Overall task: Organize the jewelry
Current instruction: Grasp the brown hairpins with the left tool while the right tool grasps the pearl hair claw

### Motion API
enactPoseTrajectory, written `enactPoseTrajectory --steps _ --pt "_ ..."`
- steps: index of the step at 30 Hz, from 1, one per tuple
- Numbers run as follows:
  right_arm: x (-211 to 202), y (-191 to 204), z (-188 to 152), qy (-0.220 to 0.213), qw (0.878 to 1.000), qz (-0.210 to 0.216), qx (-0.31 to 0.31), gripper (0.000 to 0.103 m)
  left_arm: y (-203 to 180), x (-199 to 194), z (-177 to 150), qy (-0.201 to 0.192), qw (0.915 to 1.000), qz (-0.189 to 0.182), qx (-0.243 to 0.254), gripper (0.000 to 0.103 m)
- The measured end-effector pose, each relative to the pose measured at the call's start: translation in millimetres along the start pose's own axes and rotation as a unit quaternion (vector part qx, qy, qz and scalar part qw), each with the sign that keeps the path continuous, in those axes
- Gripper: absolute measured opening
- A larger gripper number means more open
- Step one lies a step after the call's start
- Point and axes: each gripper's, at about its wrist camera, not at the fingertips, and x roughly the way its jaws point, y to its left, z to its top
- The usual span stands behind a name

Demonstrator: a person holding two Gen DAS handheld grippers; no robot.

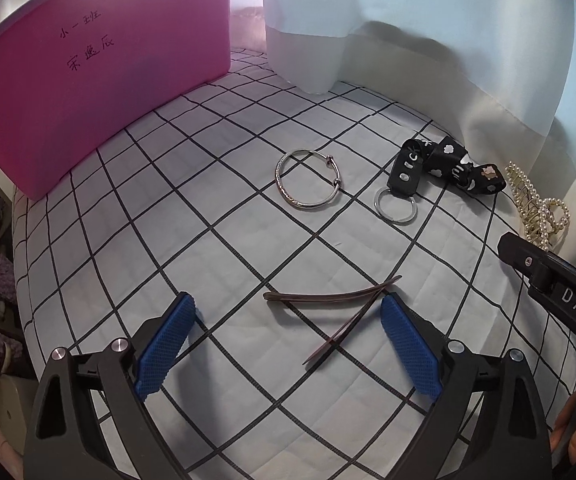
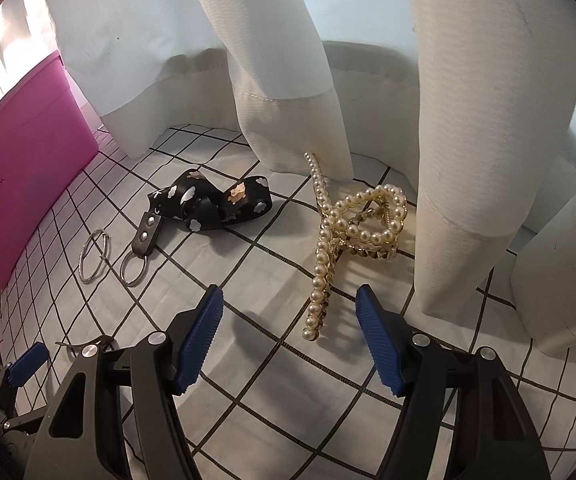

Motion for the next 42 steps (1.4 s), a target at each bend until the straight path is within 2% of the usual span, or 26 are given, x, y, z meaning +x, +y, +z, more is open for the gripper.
enactPoseTrajectory --steps 14,16,17,18,20,21,25,28,30,36,42 --pt "8 12 -1 -0.026 0.999 -0.035 -0.032 0.065 -5 3 7 -0.016 0.9998 0.006 -0.007 0.093" --pt "9 14 -1 -0.028 0.998 -0.041 -0.038 0.059 -5 2 8 -0.015 0.9998 0.007 -0.007 0.093" --pt "9 14 -1 -0.029 0.998 -0.044 -0.042 0.053 -5 2 8 -0.015 0.9998 0.006 -0.007 0.092" --pt "8 15 -1 -0.031 0.998 -0.044 -0.045 0.045 -5 1 8 -0.016 0.9999 0.005 -0.005 0.09" --pt "8 16 -1 -0.031 0.997 -0.047 -0.049 0.038 -7 -1 8 -0.019 0.9998 -0.001 0.003 0.083" --pt "8 16 0 -0.032 0.997 -0.047 -0.05 0.03 -9 -3 7 -0.021 0.9997 -0.003 0.008 0.077" --pt "4 15 -1 -0.031 0.997 -0.045 -0.051 0.022 -15 -8 7 -0.025 0.9992 -0.018 0.025 0.053" --pt "3 14 -1 -0.031 0.997 -0.04 -0.05 0.015 -12 -9 9 -0.021 0.9994 -0.018 0.019 0.039" --pt "1 15 -2 -0.031 0.998 -0.037 -0.052 0.009 -9 -9 10 -0.019 0.9995 -0.017 0.017 0.035" --pt "-4 17 -8 -0.033 0.998 -0.031 -0.053 0.009 0 -9 11 -0.017 0.9996 -0.01 0.018 0.023" --pt "-13 21 -15 -0.034 0.998 -0.023 -0.056 0.008 14 -11 13 -0.015 0.9999 -0.002 0.004 0.022"
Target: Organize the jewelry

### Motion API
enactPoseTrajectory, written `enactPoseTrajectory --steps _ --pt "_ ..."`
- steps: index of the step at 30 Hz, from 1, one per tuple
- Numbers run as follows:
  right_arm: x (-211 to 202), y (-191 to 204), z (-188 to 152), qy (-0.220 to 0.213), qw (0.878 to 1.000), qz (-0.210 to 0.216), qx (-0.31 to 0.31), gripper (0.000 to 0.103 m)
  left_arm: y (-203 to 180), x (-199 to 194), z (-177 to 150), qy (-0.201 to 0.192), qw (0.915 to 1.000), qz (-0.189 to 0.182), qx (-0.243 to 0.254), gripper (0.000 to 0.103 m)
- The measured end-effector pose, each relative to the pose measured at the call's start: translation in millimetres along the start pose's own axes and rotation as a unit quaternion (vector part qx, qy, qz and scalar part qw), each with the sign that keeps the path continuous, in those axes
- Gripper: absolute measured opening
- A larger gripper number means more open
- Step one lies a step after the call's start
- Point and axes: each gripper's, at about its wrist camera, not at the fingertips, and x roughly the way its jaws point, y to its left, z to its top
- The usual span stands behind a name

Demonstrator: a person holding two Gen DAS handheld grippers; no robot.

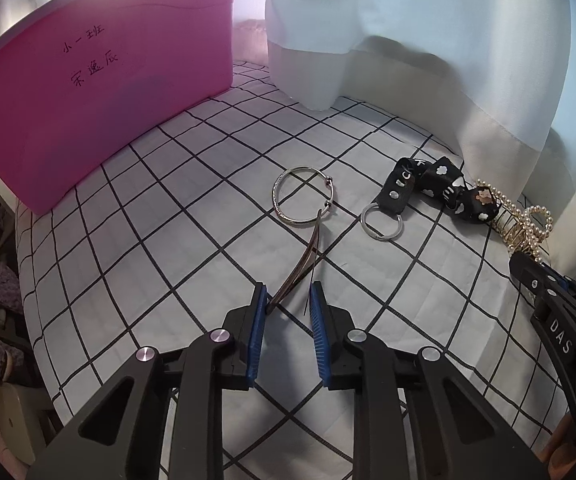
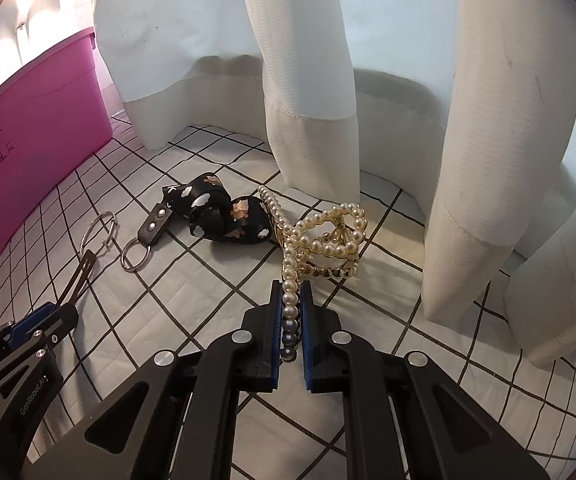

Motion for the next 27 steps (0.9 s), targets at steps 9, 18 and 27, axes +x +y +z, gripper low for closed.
enactPoseTrajectory --steps 9,18,27 --pt "-16 7 -1 -0.006 1.0 0.015 0.001 0.007 17 -18 5 -0.02 0.9998 0.006 0.001 0.021" --pt "-36 15 2 -0.013 1.0 0.026 -0.001 0.007 34 -34 11 -0.03 0.9995 0.01 -0.001 0.021" --pt "-60 20 6 -0.03 0.999 0.025 -0.015 0.007 47 -47 18 -0.035 0.9993 0.011 -0.003 0.021"
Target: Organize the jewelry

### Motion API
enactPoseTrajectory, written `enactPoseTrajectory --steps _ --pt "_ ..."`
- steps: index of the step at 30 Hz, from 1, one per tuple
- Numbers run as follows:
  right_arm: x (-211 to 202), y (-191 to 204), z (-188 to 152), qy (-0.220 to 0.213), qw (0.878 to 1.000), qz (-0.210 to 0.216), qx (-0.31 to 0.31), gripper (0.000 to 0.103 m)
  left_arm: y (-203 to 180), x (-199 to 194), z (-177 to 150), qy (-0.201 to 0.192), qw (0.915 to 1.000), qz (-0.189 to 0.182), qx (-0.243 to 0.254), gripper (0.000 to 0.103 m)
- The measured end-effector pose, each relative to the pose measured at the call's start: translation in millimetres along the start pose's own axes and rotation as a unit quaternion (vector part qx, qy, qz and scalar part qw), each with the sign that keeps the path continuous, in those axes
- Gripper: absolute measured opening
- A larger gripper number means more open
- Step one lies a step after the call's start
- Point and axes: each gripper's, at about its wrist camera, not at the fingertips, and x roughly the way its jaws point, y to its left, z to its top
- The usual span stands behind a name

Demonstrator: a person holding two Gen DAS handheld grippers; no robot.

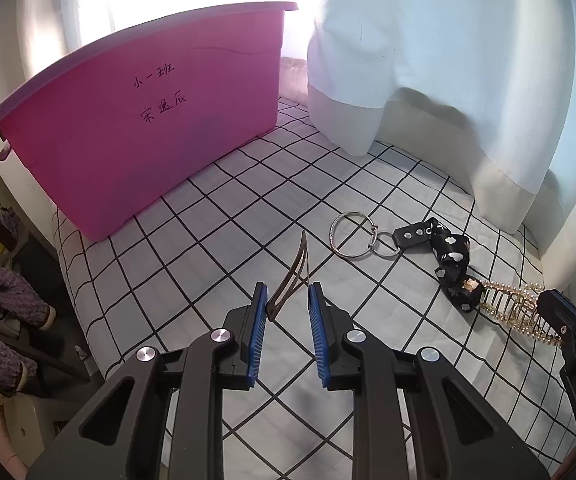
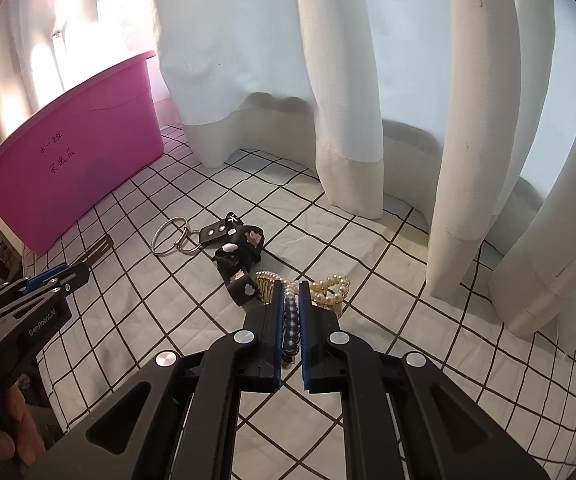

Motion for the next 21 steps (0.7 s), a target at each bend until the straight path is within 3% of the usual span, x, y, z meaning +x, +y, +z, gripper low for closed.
enactPoseTrajectory --steps 13,15,21 --pt "4 2 -8 0.032 0.999 0.01 -0.017 0.007 3 5 1 0.011 0.9999 0.0 -0.007 0.021" --pt "6 3 -12 0.042 0.999 0.008 -0.015 0.022 4 5 1 0.011 0.9999 -0.001 -0.008 0.021" --pt "17 0 -20 0.067 0.998 0.004 -0.008 0.028 3 6 1 0.012 0.9999 -0.002 -0.009 0.021"
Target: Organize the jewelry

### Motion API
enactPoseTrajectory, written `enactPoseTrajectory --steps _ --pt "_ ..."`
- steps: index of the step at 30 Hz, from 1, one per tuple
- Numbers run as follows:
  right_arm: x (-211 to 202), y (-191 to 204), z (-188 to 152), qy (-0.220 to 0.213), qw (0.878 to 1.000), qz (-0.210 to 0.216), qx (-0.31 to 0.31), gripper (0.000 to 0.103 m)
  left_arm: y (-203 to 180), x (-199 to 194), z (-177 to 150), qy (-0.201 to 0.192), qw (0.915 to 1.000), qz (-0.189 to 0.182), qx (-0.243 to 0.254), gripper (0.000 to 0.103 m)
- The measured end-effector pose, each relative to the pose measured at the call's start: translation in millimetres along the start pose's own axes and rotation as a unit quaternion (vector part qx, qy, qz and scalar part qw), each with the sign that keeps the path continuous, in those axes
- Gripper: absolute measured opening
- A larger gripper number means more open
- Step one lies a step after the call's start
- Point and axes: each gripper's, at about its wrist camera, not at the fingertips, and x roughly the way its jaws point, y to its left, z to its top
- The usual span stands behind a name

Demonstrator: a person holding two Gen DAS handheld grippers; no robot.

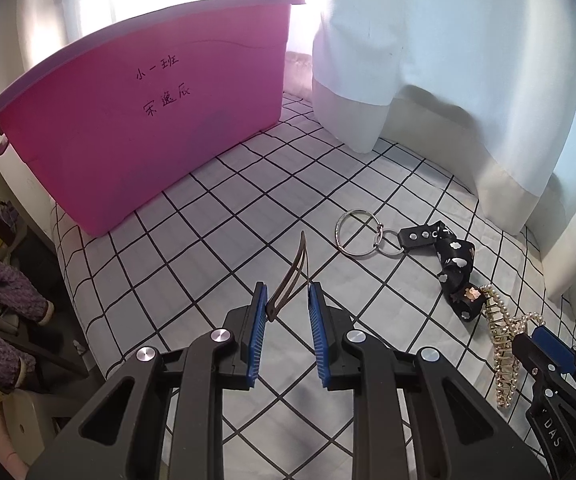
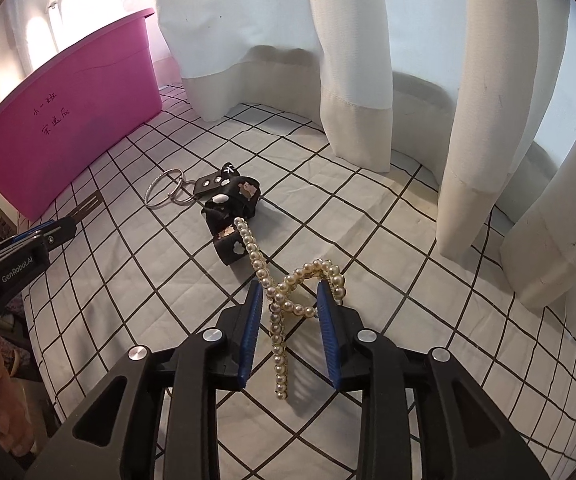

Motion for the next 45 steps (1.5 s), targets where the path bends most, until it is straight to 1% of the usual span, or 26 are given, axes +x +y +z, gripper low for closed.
enactPoseTrajectory --steps 1,2,3,4,5,6,10,12,16,19,21,23,25,26,27,29,32,35,38,44,45 --pt "1 -1 1 0.002 1.0 0.001 0.001 0.028 -1 0 0 0.001 1.0 0.0 0.0 0.021" --pt "2 -1 1 0.005 1.0 0.001 0.002 0.033 -1 0 -1 0.002 1.0 0.0 0.0 0.021" --pt "3 -2 2 0.008 1.0 0.003 0.004 0.044 -1 0 -1 0.002 1.0 -0.001 0.0 0.021" --pt "4 -2 2 0.011 1.0 0.006 0.005 0.051 -1 0 -1 0.002 1.0 -0.001 0.001 0.021" --pt "5 -2 2 0.013 1.0 0.007 0.005 0.062 -1 0 -1 0.001 1.0 0.0 0.001 0.021" --pt "6 -2 2 0.013 1.0 0.003 0.005 0.064 -1 -1 0 0.0 1.0 0.0 0.0 0.021" --pt "7 -3 2 0.005 1.0 -0.01 0.002 0.063 1 1 0 0.002 1.0 0.002 -0.005 0.021" --pt "6 -7 2 0.004 1.0 -0.01 0.014 0.063 2 1 -1 0.003 1.0 0.003 -0.005 0.021" --pt "-3 -18 -1 -0.014 0.999 -0.009 0.037 0.063 3 1 -1 0.004 1.0 0.003 -0.007 0.021" --pt "-9 -26 -4 -0.03 0.998 -0.011 0.045 0.064 4 2 -2 0.006 0.9999 0.003 -0.008 0.021" --pt "-10 -28 -6 -0.028 0.999 -0.018 0.042 0.063 3 3 -3 0.009 0.9999 0.002 -0.009 0.021" --pt "-13 -31 -8 -0.034 0.998 -0.025 0.046 0.063 3 2 -3 0.009 0.9999 0.0 -0.008 0.021" --pt "-20 -35 -12 -0.048 0.997 -0.017 0.056 0.066 2 2 -3 0.007 1.0 0.0 -0.007 0.021" --pt "-21 -37 -14 -0.049 0.997 -0.016 0.059 0.072 2 2 -3 0.007 0.9999 0.0 -0.008 0.021" --pt "-22 -38 -16 -0.049 0.997 -0.017 0.062 0.073 2 2 -4 0.008 0.9999 0.0 -0.008 0.021" --pt "-21 -41 -18 -0.045 0.996 -0.02 0.07 0.073 2 2 -4 0.01 0.9999 0.0 -0.008 0.021" --pt "-17 -47 -22 -0.037 0.995 -0.041 0.087 0.073 0 2 -5 0.01 0.9999 -0.001 -0.006 0.021" --pt "-8 -52 -25 -0.014 0.994 -0.033 0.105 0.073 -2 2 -7 0.01 0.9999 -0.003 -0.003 0.021" --pt "4 -52 -25 -0.004 0.994 -0.037 0.102 0.073 -3 2 -8 0.01 0.9999 -0.003 0.0 0.021" --pt "24 -48 -23 0.007 0.994 -0.059 0.088 0.072 -3 2 -8 0.011 0.9999 -0.001 0.001 0.021" --pt "24 -46 -22 0.001 0.995 -0.062 0.081 0.072 -2 2 -9 0.011 0.9999 -0.001 0.001 0.021"
